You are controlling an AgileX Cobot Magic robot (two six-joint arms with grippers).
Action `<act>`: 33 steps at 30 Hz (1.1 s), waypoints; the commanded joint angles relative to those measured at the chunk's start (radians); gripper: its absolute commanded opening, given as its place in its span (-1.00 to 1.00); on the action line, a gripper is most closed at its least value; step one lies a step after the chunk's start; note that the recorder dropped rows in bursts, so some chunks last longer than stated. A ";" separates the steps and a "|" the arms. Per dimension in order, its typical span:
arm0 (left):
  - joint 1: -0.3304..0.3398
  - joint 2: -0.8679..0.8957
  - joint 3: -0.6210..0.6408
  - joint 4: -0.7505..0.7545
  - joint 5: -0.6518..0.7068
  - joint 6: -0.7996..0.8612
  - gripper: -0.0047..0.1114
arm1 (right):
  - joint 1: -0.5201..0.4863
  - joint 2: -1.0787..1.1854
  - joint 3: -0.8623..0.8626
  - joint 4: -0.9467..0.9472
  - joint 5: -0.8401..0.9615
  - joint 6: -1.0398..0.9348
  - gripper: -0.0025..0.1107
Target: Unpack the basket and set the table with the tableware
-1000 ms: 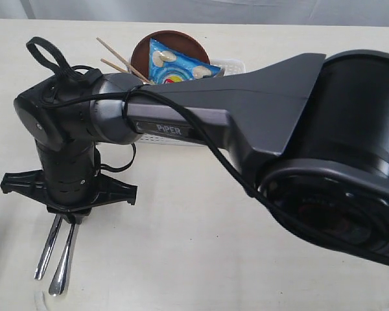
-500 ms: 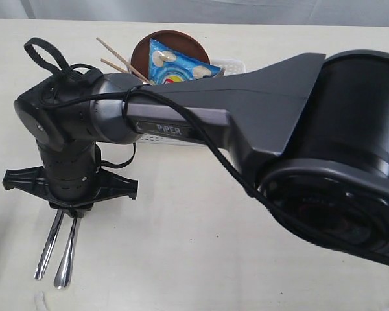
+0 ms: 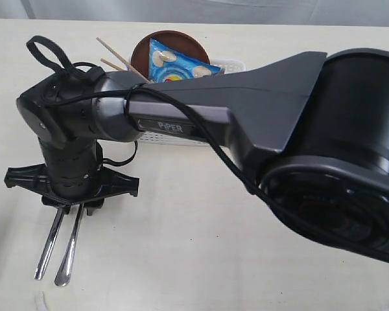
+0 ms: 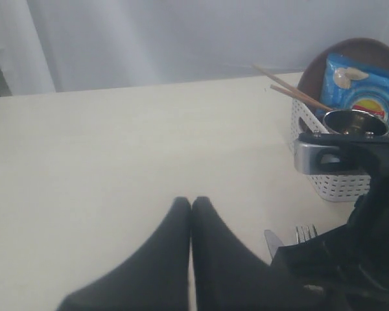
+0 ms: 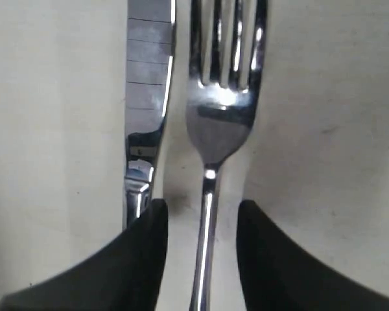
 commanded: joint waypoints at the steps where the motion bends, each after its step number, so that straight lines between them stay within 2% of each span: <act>1: -0.006 -0.002 0.002 -0.002 -0.008 -0.004 -0.92 | -0.027 -0.048 -0.001 -0.019 0.013 -0.043 -0.33; 6: -0.006 -0.002 0.002 -0.002 -0.008 -0.004 -0.92 | -0.121 -0.133 -0.001 0.054 0.102 -0.207 -0.33; 11: -0.006 -0.002 0.002 -0.002 -0.008 -0.004 -0.92 | -0.212 -0.247 -0.001 -0.010 0.168 -0.391 -0.33; 20: -0.006 -0.002 0.002 -0.002 -0.008 -0.004 -0.92 | -0.348 -0.297 -0.001 -0.085 0.179 -0.339 -0.33; 30: -0.006 -0.002 0.002 -0.002 -0.008 -0.004 -0.92 | -0.496 -0.222 -0.001 -0.089 0.181 -0.449 -0.33; 33: -0.006 -0.002 0.002 -0.002 -0.008 -0.004 -0.92 | -0.570 -0.227 -0.035 -0.089 0.239 -0.519 -0.33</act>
